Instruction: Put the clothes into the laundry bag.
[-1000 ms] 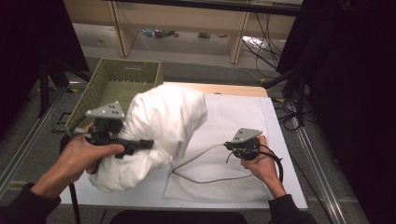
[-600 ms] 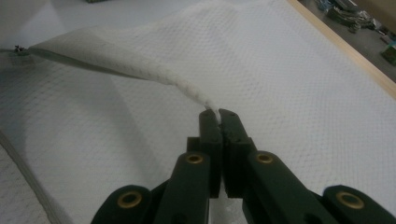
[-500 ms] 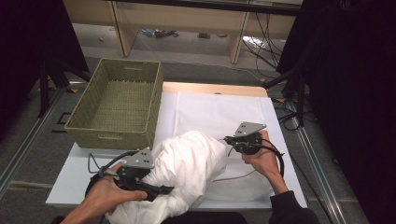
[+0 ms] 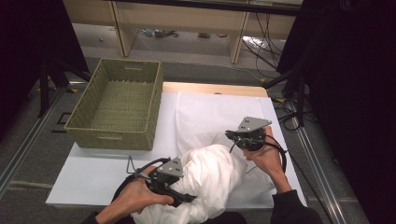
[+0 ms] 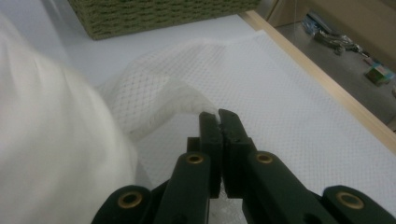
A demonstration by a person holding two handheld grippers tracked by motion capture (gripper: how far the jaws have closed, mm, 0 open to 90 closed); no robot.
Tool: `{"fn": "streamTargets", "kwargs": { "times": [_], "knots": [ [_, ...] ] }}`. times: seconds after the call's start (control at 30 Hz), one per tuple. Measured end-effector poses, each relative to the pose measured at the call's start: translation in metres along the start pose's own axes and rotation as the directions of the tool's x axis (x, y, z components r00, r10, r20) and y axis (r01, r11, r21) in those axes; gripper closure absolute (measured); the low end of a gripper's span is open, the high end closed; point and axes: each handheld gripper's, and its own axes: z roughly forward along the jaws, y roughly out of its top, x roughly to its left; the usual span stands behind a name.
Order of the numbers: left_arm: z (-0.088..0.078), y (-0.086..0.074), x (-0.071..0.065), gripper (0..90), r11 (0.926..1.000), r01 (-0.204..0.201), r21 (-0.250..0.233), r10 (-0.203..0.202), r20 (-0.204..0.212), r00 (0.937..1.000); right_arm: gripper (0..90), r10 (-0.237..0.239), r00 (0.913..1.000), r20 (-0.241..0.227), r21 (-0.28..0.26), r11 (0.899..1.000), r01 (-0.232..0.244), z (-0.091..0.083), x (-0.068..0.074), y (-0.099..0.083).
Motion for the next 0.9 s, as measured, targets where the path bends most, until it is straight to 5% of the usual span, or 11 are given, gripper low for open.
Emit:
{"fn": "streamTargets", "kwargs": {
  "times": [0.17, 0.2, 0.37, 0.4, 0.57, 0.67, 0.77, 0.9],
  "knots": [
    [0.017, 0.006, 0.010, 46.9, 0.9996, 0.021, 0.020, -0.020, -0.013, 0.9997, 90.0, -0.012, 0.9999, -0.001, -0.011, 1.000, 0.012, -0.008, 0.002, 0.005],
    [0.016, 0.007, 0.011, 46.8, 0.9983, 0.058, 0.007, -0.058, -0.034, 0.9978, 90.0, -0.011, 0.9999, 0.001, -0.010, 1.000, 0.011, -0.009, 0.002, 0.006],
    [0.000, 0.013, 0.022, 45.7, 0.9892, 0.130, -0.067, -0.137, -0.103, 0.9852, 90.0, -0.035, 0.9994, 0.001, -0.015, 0.999, 0.035, -0.012, 0.005, 0.010],
    [-0.003, 0.014, 0.023, 44.9, 0.9890, 0.133, -0.064, -0.141, -0.143, 0.9796, 90.0, -0.035, 0.9994, -0.003, -0.015, 0.999, 0.035, -0.011, 0.006, 0.011],
    [0.005, 0.017, 0.023, 42.4, 0.9895, 0.131, -0.062, -0.139, -0.151, 0.9787, 90.0, -0.047, 0.9989, -0.004, -0.007, 0.999, 0.047, -0.010, 0.010, 0.014],
    [0.026, 0.024, 0.022, 44.1, 0.9959, 0.084, -0.033, -0.088, -0.114, 0.9897, 90.0, -0.052, 0.9986, -0.008, -0.004, 0.999, 0.052, -0.009, 0.011, 0.014],
    [0.044, 0.027, 0.021, 47.8, 0.9975, 0.071, -0.005, -0.071, -0.083, 0.9940, 90.0, -0.046, 0.9988, -0.013, -0.001, 0.999, 0.046, -0.010, 0.012, 0.015],
    [0.046, 0.030, 0.024, 56.4, 0.9993, 0.034, -0.017, -0.036, -0.130, 0.9909, 90.0, -0.055, 0.9984, -0.012, -0.006, 0.998, 0.055, -0.011, 0.013, 0.015]
  ]
}}
